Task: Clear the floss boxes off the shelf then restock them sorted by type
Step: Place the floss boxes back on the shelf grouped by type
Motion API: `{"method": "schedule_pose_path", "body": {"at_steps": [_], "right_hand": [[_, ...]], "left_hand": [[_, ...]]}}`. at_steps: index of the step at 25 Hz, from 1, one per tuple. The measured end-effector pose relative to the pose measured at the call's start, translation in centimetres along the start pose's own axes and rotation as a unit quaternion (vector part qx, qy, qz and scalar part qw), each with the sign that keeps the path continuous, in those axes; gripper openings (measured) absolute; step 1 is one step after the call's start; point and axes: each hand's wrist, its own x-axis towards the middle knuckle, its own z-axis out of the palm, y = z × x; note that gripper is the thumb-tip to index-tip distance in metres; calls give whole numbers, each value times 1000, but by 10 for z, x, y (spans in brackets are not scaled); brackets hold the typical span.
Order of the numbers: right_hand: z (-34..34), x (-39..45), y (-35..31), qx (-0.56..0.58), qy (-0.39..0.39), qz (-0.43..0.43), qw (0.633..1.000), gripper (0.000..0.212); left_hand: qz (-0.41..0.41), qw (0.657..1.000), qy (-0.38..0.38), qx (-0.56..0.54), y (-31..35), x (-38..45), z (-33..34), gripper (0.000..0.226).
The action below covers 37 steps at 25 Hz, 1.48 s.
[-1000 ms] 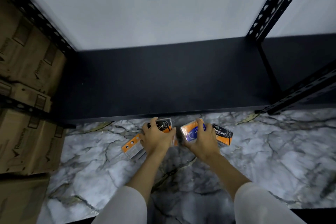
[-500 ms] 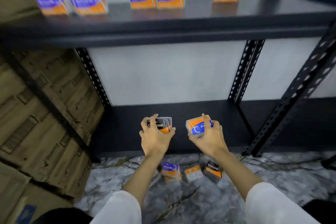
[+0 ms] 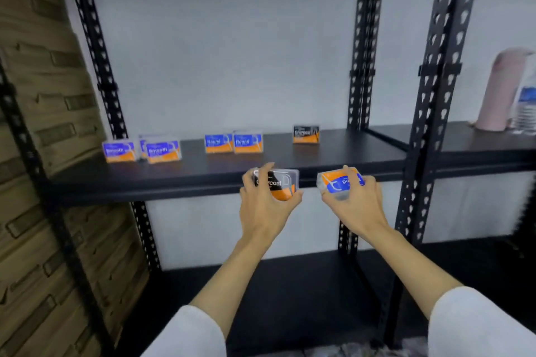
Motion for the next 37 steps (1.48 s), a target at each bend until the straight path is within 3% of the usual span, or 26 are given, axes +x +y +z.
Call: {"method": "schedule_pose_path", "body": {"at_steps": [8,11,13,17,20,24,30,33,37], "right_hand": [[-16,120,9,11,60,2,998,79],[-10,152,22,-3,75,5,997,79],[-8,166,33,-14,76,5,997,80],[-7,180,52,-43,70,16,996,81],[-5,180,61,-49,68,22,996,81],[-2,169,53,-42,57,12,997,82],[19,136,-9,8,20,-42,999,79],[48,119,-48,26,4,-66,997,72],[93,102,-94,42,-41,-97,994,77]], "left_hand": [[34,998,-35,-48,36,123,64,73],[49,998,-32,32,36,163,106,73],[35,995,-36,85,35,182,133,73],[-43,993,-66,88,32,199,169,77],[-54,990,-89,100,29,205,174,85],[-43,994,-86,61,23,195,148,77],[26,994,48,100,-24,164,36,18],[-25,980,59,188,-68,161,-22,19],[-100,956,-12,274,-114,161,-66,31]]}}
